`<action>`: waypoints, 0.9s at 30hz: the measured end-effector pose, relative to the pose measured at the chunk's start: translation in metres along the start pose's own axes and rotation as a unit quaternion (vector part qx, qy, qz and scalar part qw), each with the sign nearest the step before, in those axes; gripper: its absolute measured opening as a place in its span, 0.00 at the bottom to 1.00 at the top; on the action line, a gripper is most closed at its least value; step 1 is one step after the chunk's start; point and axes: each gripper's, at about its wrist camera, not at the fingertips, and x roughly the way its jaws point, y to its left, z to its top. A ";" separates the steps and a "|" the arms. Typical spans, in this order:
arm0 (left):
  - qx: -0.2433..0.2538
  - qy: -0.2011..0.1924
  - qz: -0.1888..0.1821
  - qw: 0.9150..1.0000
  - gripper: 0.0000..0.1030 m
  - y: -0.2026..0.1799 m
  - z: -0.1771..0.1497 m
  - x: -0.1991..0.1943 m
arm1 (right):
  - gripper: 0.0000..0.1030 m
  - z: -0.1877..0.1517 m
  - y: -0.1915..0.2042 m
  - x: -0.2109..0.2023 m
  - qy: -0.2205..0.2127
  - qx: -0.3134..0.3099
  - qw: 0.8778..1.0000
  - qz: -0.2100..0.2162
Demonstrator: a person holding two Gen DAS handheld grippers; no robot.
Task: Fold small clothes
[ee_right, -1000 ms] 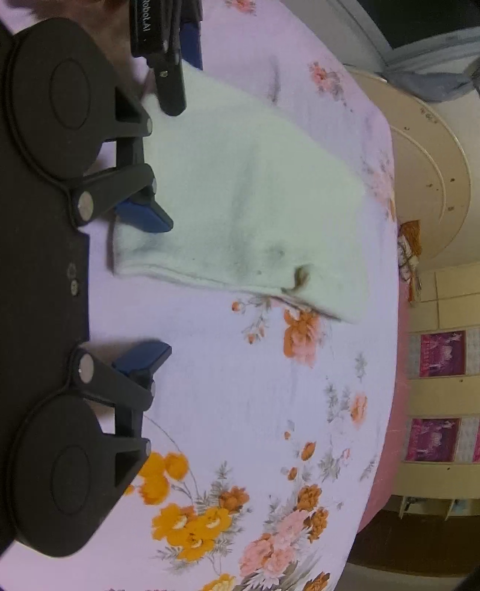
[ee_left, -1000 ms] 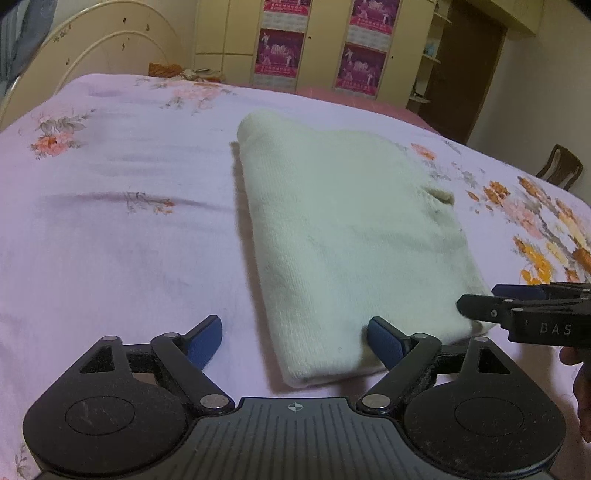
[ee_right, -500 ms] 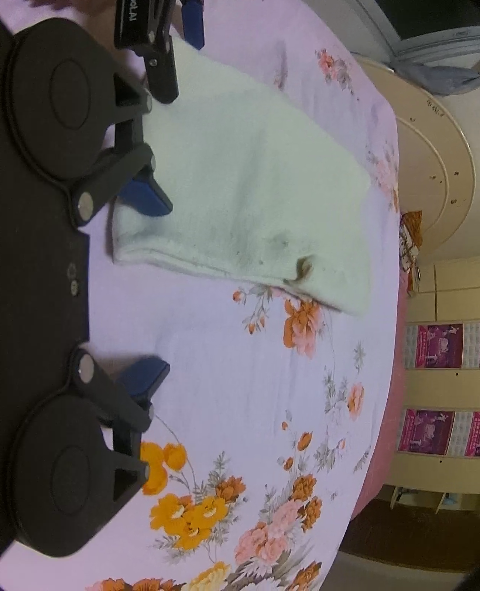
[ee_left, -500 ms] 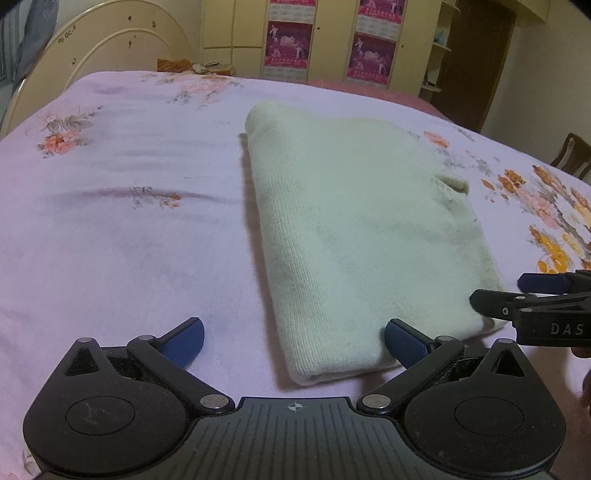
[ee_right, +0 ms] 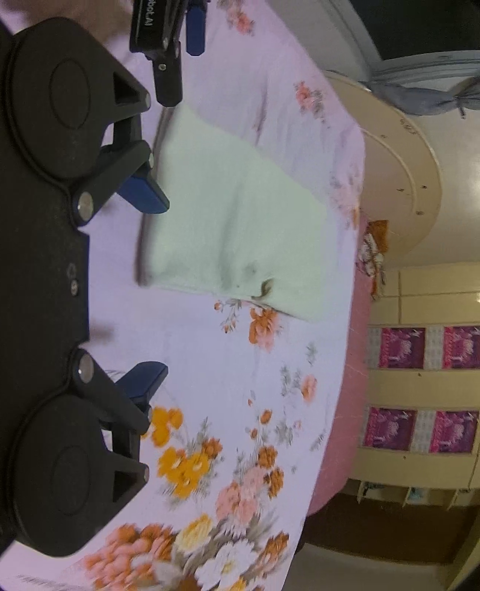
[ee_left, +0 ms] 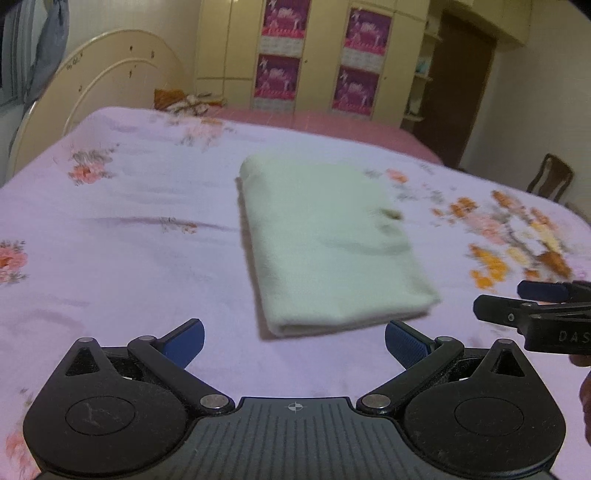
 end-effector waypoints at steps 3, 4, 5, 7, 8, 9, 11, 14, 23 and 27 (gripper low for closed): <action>0.013 -0.016 -0.008 1.000 1.00 -0.008 -0.005 -0.032 | 0.84 -0.006 0.004 -0.032 -0.013 0.018 1.000 0.004; 0.015 -0.020 -0.009 1.000 1.00 -0.010 -0.006 -0.041 | 0.84 -0.008 0.004 -0.041 -0.018 0.023 1.000 0.000; 0.018 -0.025 -0.012 0.999 1.00 -0.013 -0.007 -0.050 | 0.84 -0.010 0.006 -0.052 -0.021 0.028 0.999 -0.004; 0.025 -0.036 -0.014 0.999 1.00 -0.018 -0.008 -0.071 | 0.84 -0.015 0.007 -0.070 -0.025 0.042 0.999 -0.011; 0.026 -0.040 -0.016 0.999 1.00 -0.019 -0.009 -0.079 | 0.84 -0.016 0.009 -0.079 -0.026 0.047 0.998 -0.013; 0.024 -0.047 -0.019 0.998 1.00 -0.020 -0.010 -0.089 | 0.84 -0.018 0.011 -0.088 -0.030 0.048 0.998 -0.017; 0.019 -0.057 -0.023 0.998 1.00 -0.023 -0.013 -0.105 | 0.84 -0.022 0.016 -0.107 -0.043 0.048 0.998 -0.024; 0.010 -0.082 -0.029 0.996 1.00 -0.025 -0.019 -0.129 | 0.84 -0.026 0.023 -0.129 -0.058 0.045 0.997 -0.032; 0.016 -0.094 -0.038 0.995 1.00 -0.028 -0.040 -0.168 | 0.84 -0.047 0.048 -0.168 -0.082 0.033 0.995 -0.046; 0.011 -0.099 -0.032 0.995 1.00 -0.025 -0.042 -0.179 | 0.85 -0.049 0.049 -0.174 -0.093 0.041 0.994 -0.052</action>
